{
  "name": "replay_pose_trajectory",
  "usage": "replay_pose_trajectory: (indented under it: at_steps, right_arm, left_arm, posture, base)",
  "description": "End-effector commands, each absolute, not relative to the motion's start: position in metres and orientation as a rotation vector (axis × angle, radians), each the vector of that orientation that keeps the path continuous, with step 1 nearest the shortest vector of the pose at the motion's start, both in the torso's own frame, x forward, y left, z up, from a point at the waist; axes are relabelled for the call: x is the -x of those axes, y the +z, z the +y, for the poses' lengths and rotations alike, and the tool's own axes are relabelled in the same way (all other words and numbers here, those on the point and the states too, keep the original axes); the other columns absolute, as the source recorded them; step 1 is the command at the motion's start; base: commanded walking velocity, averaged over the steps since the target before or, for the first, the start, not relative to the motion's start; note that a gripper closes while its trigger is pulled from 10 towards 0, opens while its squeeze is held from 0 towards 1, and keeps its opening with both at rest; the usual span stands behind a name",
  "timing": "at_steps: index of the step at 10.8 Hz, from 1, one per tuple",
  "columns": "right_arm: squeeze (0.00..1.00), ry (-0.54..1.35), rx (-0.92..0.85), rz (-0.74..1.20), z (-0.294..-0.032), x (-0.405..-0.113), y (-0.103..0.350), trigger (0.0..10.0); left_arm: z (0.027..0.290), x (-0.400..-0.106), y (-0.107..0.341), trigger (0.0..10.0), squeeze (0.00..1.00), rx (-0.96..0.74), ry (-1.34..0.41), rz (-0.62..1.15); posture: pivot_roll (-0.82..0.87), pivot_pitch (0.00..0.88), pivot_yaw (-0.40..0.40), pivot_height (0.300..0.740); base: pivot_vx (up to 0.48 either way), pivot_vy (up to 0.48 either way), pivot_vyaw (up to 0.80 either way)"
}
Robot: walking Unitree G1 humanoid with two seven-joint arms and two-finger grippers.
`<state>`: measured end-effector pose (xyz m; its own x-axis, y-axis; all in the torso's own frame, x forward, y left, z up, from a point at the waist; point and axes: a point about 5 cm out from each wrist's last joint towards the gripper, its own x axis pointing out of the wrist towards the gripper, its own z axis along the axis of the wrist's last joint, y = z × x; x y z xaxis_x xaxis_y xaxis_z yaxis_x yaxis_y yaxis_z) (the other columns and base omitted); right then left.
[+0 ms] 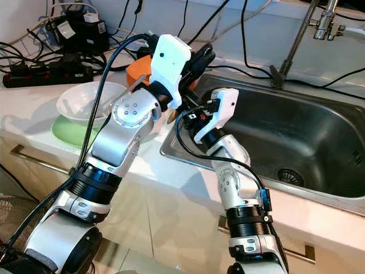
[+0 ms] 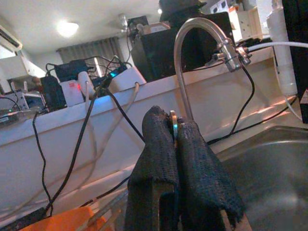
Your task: Kitchen organization
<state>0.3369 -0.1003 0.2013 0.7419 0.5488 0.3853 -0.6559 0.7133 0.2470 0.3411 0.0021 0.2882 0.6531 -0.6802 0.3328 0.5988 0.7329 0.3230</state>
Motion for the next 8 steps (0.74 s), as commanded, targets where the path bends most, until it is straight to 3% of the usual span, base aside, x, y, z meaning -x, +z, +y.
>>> replay_pose_trajectory:
  at_steps: [1, 8]
  right_arm:
    - [0.00, 0.676, -0.385, -0.323, -0.1012, -0.3390, 0.2089, 0.0]
    - [0.00, 0.675, -0.395, -0.329, -0.1011, -0.3390, 0.2096, 0.0]
  left_arm:
    - [0.0018, -0.3385, 0.2905, 10.0, 0.00, -0.175, -0.742, -0.462]
    - [0.0029, -0.3388, 0.2918, 10.0, 0.00, -0.159, -0.740, -0.460]
  posture:
    - [0.18, 0.000, -0.018, 0.717]
    - [0.18, 0.000, -0.017, 0.717]
  base:
    - [0.000, 0.000, 0.00]
    - [0.000, 0.000, 0.00]
